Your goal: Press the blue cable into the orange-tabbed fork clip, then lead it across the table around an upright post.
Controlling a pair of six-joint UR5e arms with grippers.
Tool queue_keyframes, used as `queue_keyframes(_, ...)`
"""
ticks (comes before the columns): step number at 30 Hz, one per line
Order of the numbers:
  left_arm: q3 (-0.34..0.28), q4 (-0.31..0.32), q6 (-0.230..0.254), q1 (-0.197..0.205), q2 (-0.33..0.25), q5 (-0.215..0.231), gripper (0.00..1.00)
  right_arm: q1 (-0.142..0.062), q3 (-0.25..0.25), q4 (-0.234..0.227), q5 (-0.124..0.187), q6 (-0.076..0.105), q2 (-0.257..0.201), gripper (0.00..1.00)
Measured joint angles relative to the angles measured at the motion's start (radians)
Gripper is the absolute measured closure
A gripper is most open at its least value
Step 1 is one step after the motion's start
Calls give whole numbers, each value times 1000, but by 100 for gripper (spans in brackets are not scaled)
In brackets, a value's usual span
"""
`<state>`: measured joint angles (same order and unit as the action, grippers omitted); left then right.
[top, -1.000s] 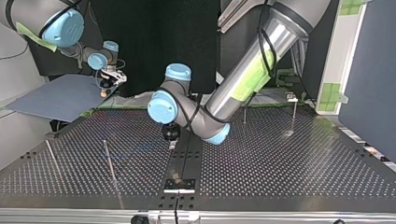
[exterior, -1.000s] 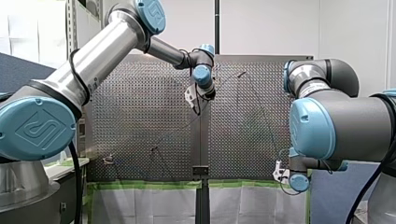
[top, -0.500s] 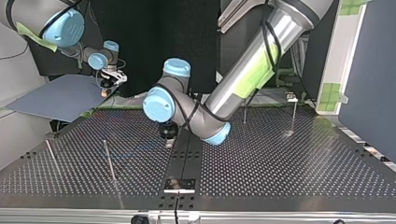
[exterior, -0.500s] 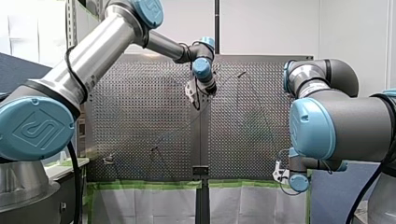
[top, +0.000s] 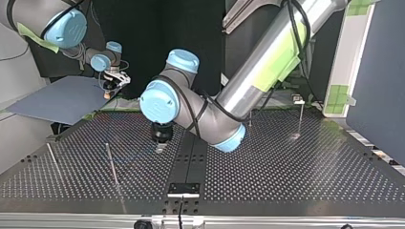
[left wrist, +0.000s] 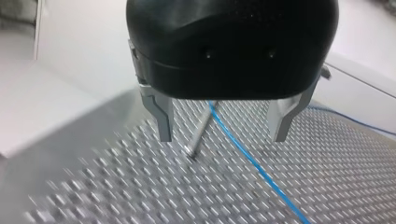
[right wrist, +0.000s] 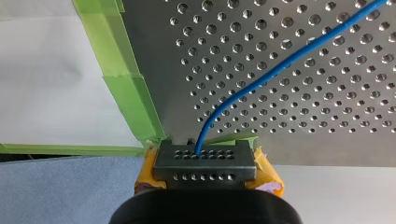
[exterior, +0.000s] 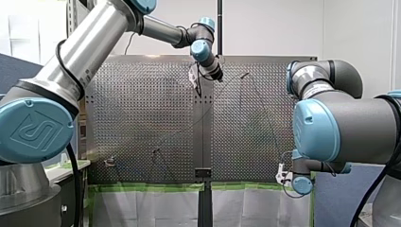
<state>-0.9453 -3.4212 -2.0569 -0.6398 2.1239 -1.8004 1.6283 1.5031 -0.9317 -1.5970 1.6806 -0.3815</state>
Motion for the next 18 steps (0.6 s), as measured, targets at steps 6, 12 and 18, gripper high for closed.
queue_keyframes(6, 44, -40, 53, -4, -43, 44, 0, 0, 0, 0, 0, 0, 0, 100)
queue_keyframes(12, 105, -99, 114, -18, -51, 79, 0, 0, 0, 0, 0, 1, 0, 100)
queue_keyframes(18, 139, -146, 167, -33, -39, 119, 0, 0, 0, -2, 0, 1, 0, 100)
